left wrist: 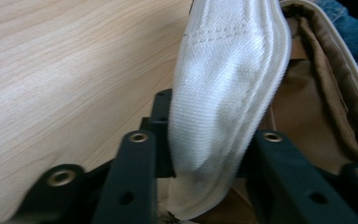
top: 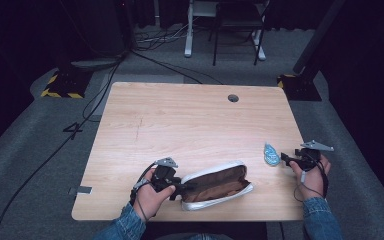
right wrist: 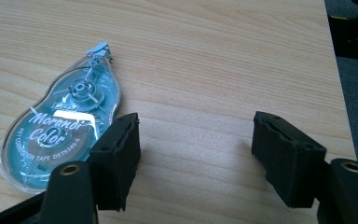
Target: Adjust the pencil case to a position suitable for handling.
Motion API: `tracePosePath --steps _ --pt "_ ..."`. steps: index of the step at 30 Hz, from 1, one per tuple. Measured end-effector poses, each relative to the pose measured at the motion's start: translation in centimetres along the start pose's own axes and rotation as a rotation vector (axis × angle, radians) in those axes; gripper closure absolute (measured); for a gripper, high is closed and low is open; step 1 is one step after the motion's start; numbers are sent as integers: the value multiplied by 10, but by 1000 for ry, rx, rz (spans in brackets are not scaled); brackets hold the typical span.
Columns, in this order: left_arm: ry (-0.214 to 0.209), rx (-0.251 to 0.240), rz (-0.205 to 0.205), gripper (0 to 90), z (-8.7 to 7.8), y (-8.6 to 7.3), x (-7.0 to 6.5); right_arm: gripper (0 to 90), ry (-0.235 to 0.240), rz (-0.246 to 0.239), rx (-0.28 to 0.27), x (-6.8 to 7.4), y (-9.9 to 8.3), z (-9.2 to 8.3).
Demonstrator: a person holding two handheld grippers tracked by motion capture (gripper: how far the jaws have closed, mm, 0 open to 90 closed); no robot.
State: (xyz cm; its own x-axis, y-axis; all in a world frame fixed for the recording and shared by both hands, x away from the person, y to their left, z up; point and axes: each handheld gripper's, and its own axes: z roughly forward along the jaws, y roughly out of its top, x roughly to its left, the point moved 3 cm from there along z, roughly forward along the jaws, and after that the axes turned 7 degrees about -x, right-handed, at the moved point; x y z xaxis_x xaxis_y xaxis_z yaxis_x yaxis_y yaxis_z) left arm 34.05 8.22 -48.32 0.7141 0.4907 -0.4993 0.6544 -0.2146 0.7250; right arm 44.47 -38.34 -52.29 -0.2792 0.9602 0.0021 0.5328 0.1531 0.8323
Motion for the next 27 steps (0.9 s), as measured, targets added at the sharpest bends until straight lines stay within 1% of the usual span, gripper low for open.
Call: tracePosePath --steps 2,5,7,9,14,18,23,24,25,27 --pt "7 -2 9 593 -1 1 0 326 0 0 0 0 0 0" --pt "30 -15 36 474 -2 3 -1 326 0 0 0 0 0 0" --pt "35 -22 41 425 -3 4 -1 326 0 0 0 0 0 0" --pt "36 -30 55 391 -3 5 -2 326 0 0 0 0 0 0" --pt "56 -64 86 340 -7 11 -3 326 0 0 0 0 0 0" --pt "67 -82 106 331 -13 16 -5 326 2 -1 -1 0 0 0" --pt "53 -115 131 319 -21 22 -9 327 8 1 2 -1 0 -1" --pt "53 -115 131 305 -21 22 -9 327 8 1 2 -1 0 -1" --pt "51 -116 139 305 -23 22 -10 327 5 4 3 -1 0 -1" --pt "52 -122 139 301 -27 22 -11 335 3 10 0 -2 0 -1"
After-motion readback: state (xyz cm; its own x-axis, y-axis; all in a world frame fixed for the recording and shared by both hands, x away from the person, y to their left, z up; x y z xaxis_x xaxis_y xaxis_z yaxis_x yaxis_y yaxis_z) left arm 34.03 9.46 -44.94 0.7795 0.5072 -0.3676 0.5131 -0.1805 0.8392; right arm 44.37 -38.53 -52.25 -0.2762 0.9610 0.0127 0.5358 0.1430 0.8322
